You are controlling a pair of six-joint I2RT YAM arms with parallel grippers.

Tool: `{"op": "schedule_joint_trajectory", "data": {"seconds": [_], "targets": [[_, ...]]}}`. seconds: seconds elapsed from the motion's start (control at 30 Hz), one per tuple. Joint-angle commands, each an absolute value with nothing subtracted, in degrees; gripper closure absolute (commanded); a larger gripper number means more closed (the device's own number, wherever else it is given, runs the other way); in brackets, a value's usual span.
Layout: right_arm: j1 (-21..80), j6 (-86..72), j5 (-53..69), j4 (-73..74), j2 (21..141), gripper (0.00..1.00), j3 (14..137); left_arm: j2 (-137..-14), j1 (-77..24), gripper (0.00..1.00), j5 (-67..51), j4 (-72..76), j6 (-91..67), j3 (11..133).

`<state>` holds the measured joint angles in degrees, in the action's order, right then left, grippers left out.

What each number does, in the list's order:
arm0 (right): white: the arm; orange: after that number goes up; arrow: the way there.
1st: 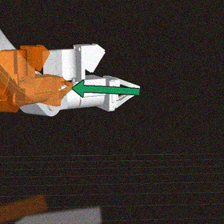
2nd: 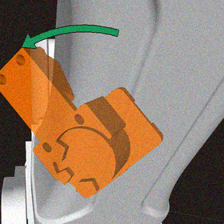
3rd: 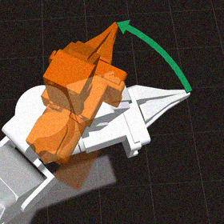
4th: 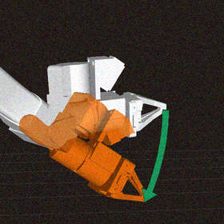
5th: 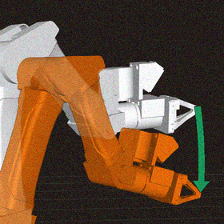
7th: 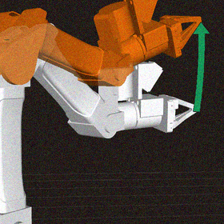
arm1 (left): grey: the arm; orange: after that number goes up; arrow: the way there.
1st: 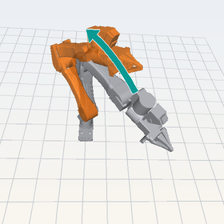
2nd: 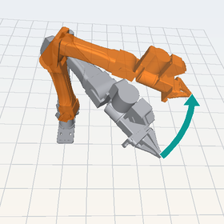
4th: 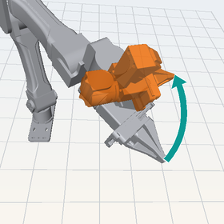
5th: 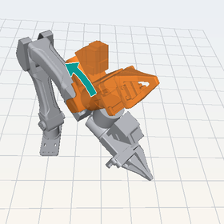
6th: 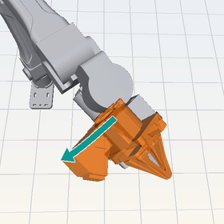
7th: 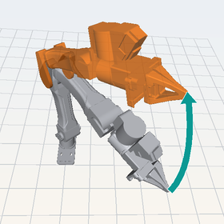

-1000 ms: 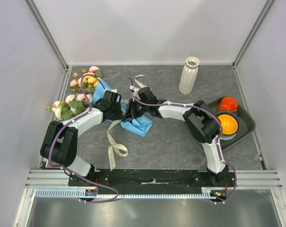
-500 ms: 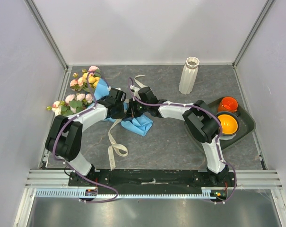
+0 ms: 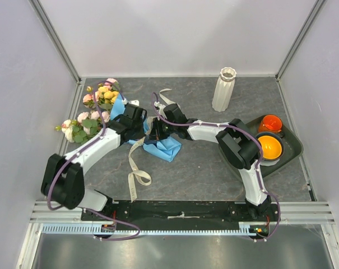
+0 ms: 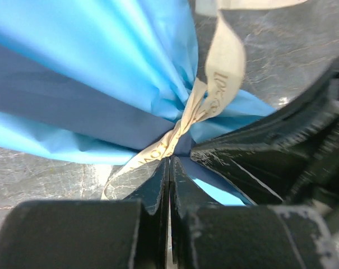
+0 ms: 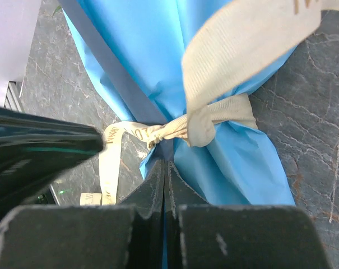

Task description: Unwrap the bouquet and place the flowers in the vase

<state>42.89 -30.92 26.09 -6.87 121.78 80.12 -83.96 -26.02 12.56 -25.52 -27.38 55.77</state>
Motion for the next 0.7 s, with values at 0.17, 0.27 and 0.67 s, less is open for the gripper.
{"op": "schedule_joint_trajectory", "data": {"seconds": [0.17, 0.27, 0.67], "targets": [[43.0, -31.2, 26.0, -7.7, 122.6, 1.0, 79.9, -71.2, -26.2, 0.98, 12.5, -25.3, -26.8, 54.9], [43.0, -31.2, 26.0, -7.6, 122.1, 1.0, 79.9, -72.9, -26.0, 0.88, 9.1, -26.4, -25.0, 56.2], [43.0, -32.1, 27.2, -8.1, 121.4, 1.0, 79.3, -86.7, -25.9, 0.69, 7.4, -25.0, -22.1, 58.8]]}}
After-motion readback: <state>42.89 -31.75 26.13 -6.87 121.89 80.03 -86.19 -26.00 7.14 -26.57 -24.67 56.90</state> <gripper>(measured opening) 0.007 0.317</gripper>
